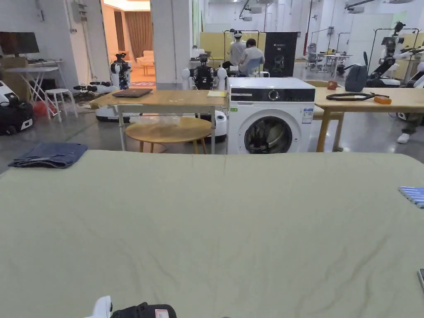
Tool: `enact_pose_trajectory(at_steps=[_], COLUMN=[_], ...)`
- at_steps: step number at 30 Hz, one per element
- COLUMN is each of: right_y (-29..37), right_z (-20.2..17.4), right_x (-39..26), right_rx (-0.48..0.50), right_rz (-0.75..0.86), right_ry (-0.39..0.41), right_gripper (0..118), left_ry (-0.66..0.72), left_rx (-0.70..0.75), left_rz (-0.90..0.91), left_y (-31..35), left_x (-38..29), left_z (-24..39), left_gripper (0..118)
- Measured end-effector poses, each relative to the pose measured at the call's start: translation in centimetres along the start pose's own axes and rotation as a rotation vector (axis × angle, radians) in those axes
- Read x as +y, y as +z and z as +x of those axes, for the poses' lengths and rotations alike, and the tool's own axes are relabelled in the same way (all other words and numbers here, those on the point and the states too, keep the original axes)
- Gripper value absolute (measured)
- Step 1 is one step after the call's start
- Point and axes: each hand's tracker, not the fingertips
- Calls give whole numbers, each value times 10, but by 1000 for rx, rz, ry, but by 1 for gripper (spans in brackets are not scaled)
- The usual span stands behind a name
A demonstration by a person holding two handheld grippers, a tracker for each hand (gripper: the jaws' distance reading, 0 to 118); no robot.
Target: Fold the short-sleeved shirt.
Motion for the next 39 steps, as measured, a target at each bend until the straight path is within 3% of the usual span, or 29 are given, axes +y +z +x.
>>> enact_pose_trajectory(at_steps=[5, 7, 8, 9, 10, 11, 12, 14, 19, 22, 32, 33, 34, 35, 36, 37, 39], right_y=[-2, -1, 2, 3, 5, 8, 14, 28, 55, 57, -21, -26, -30, -35, -38, -40, -40], right_z=[6, 8, 11, 13, 16, 17, 16, 12, -10, -31, -111, -117, -123, -127, -131, -133, -136], right_x=[-4, -7, -8, -8, -8, -7, -5, 2, 45, 72, 142, 145, 148, 148, 150, 151, 149], right_rx=[34, 48, 68, 86, 99, 104, 105, 109, 127, 155, 235, 244, 257, 276, 298, 305, 295], right_rz=[18, 34, 49, 57, 55, 52, 62, 110, 261, 300, 207, 204, 203, 203, 198, 192, 190], right_ry=[-57, -68, -97, -126, -157, -182, -192, -196, -166, -143, -41, -33, -28, -27, -23, -16, 11], right_gripper=[0, 0, 0, 0, 0, 0, 0, 0, 0, 0, 0, 0, 0, 0, 0, 0, 0], left_ry=[181, 112, 176, 227, 219, 186, 213, 262, 154, 152, 166, 152, 120, 104, 89, 60, -19], left_rx=[109, -69, -62, 48, 154, 259, 143, 60, 129, 122, 378, 421, 498, 613, 705, 765, 847], left_rz=[-110, -51, -54, -53, -42, -14, -27, -22, -10, 94, 526, 549, 563, 579, 593, 595, 674], left_y=[-56, -65, -78, -86, -96, -99, -97, -86, -33, 33, 274, 284, 290, 295, 297, 296, 296], left_x=[2, 1, -1, -2, -3, -5, -6, 0, 26, 55, 140, 143, 146, 147, 146, 143, 132], left_z=[-58, -48, -48, -50, -50, -54, -59, -53, -37, -41, -64, -64, -62, -60, -59, -56, -41], left_gripper=[117, 107, 80, 22, 13, 13, 13, 13, 13, 13, 13, 17, 30, 54, 93, 110, 113])
